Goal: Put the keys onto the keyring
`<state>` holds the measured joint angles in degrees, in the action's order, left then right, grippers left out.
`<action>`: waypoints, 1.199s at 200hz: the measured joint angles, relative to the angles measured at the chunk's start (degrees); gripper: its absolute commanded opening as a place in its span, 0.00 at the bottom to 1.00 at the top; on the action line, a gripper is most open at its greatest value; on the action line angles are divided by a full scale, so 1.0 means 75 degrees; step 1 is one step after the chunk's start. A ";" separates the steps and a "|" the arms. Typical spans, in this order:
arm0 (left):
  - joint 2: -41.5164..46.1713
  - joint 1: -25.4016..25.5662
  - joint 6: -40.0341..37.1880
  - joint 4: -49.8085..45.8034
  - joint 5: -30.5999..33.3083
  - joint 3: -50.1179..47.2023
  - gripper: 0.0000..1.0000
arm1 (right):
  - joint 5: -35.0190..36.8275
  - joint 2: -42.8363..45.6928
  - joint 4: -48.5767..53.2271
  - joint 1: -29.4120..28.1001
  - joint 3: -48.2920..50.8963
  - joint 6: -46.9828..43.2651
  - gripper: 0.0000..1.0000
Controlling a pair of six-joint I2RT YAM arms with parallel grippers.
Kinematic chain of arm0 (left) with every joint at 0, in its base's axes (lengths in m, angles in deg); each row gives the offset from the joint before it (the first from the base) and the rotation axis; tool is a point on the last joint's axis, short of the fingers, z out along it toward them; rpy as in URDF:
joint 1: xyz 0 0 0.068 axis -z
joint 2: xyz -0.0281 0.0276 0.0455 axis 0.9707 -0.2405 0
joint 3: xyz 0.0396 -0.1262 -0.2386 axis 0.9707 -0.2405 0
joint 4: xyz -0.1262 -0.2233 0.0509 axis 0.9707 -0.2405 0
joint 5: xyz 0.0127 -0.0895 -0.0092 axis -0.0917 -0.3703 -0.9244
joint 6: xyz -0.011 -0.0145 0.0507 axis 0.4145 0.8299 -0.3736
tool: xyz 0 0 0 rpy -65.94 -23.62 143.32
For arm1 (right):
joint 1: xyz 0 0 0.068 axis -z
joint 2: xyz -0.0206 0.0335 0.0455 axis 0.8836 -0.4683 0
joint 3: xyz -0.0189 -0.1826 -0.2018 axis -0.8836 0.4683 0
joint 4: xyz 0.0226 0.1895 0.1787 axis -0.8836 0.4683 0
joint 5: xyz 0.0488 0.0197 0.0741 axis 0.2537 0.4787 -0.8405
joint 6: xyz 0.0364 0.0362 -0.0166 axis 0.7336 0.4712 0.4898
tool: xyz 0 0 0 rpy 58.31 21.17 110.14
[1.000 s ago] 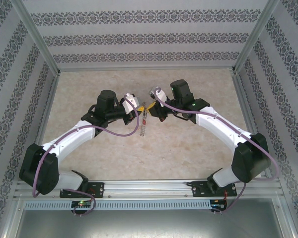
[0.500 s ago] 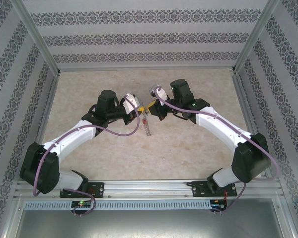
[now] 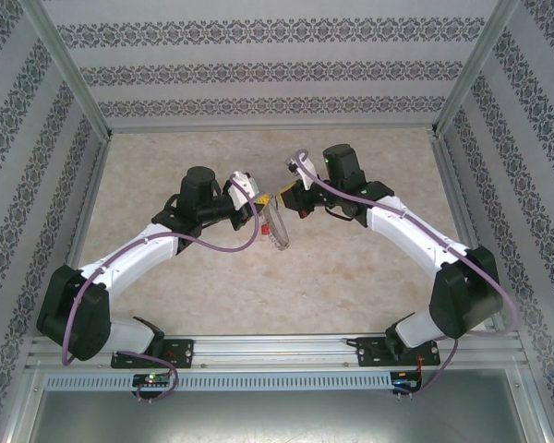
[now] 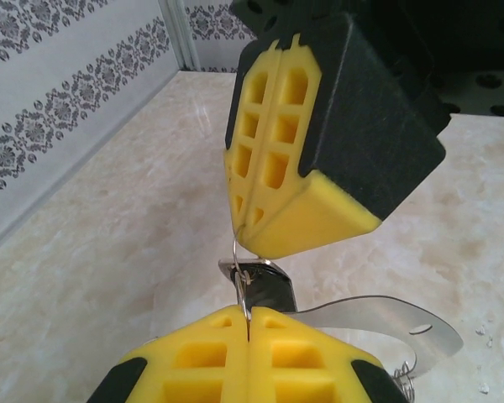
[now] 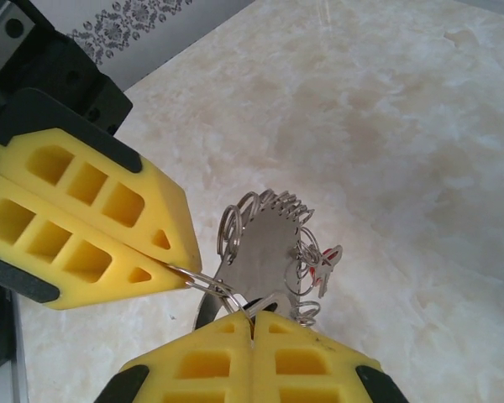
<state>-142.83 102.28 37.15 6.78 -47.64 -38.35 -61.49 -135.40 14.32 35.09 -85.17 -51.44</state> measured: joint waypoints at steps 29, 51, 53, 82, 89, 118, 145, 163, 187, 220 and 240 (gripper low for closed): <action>0.0000 0.0000 0.0294 0.0356 -0.0003 -0.0093 0.00 | -0.0230 -0.0102 -0.0137 0.0038 0.0064 0.0256 0.00; 0.0000 0.0000 0.0565 0.0790 -0.0003 -0.0274 0.00 | -0.0568 -0.0216 -0.0245 0.0087 0.0070 0.0507 0.00; 0.0000 0.0000 0.0595 0.0828 -0.0003 -0.0294 0.00 | -0.0597 -0.0224 -0.0262 0.0093 0.0067 0.0530 0.00; 0.0000 0.0000 0.0825 0.1282 -0.0003 -0.0519 0.00 | -0.1186 -0.0408 -0.0321 0.0236 0.0055 0.0863 0.00; 0.0000 0.0000 0.0860 0.1370 0.0000 -0.0562 0.00 | -0.1335 -0.0466 -0.0321 0.0271 0.0041 0.0944 0.00; 0.0000 0.0000 0.0927 0.1687 0.0000 -0.0679 0.00 | -0.1886 -0.0793 -0.0259 0.0434 -0.0079 0.1244 0.00; 0.0000 0.0000 0.1032 0.1804 -0.0003 -0.0685 0.00 | -0.2261 -0.1011 -0.0265 0.0487 -0.0189 0.1545 0.02; 0.0000 0.0000 0.1072 0.1883 -0.0003 -0.0685 0.00 | -0.2352 -0.1043 -0.0262 0.0487 -0.0227 0.1647 0.10; 0.0000 0.0000 0.1122 0.2043 -0.0041 -0.0685 0.00 | -0.2404 -0.1040 -0.0262 0.0554 -0.0248 0.1667 0.15; 0.0003 0.0000 0.1154 0.2197 -0.0099 -0.0685 0.00 | -0.2296 -0.0845 -0.0047 0.0711 -0.0236 0.1268 0.20; 0.0017 0.0000 0.1209 0.2247 -0.0181 -0.0685 0.00 | -0.2081 -0.0449 0.0146 0.0836 -0.0169 0.0729 0.22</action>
<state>-142.70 102.28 46.22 23.64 -49.00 -43.48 -77.10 -138.77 15.42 41.37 -86.44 -45.98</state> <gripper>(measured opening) 0.044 0.210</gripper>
